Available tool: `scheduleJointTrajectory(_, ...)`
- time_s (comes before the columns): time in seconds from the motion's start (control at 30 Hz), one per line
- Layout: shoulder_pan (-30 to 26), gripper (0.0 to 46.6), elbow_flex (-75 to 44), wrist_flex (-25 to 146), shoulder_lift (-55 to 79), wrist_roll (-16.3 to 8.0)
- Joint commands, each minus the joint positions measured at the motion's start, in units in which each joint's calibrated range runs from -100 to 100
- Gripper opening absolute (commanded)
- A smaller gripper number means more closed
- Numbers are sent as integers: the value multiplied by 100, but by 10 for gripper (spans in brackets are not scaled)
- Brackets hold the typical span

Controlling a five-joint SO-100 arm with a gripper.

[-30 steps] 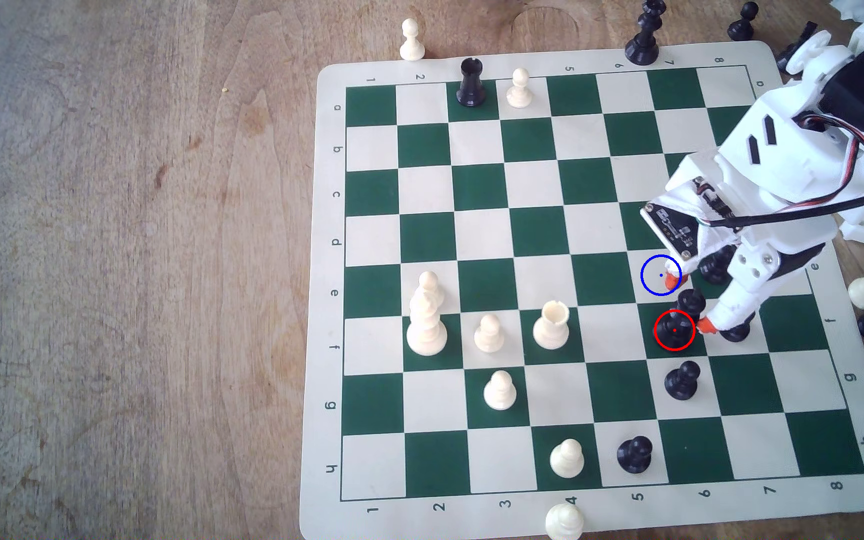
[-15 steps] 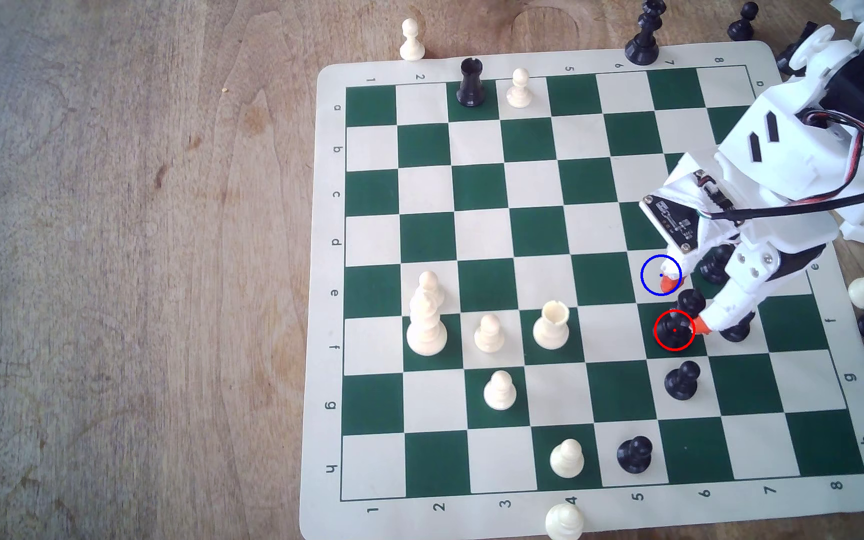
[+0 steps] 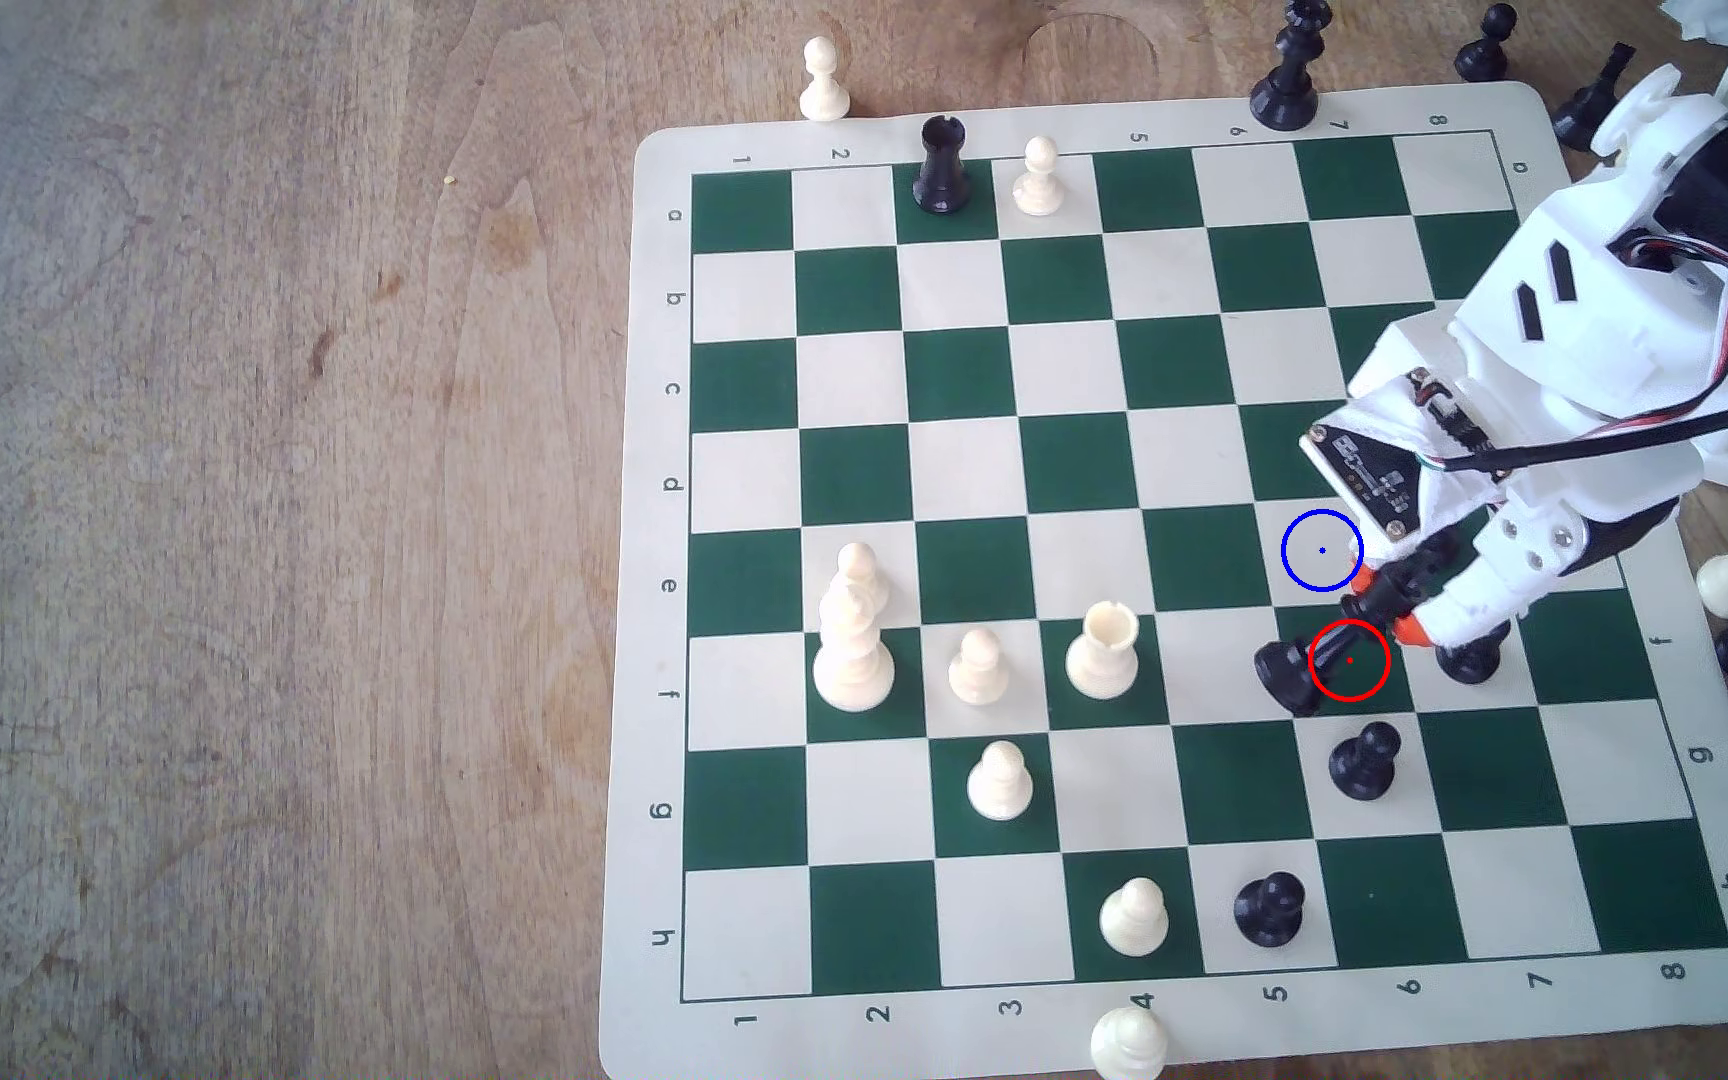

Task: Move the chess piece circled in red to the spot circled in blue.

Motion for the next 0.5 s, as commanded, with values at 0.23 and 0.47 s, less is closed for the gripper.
scheduleJointTrajectory(0.23,75,2,-1291,544,-139,59)
scheduleJointTrajectory(0.47,474,2,-2171,1642,-20,440)
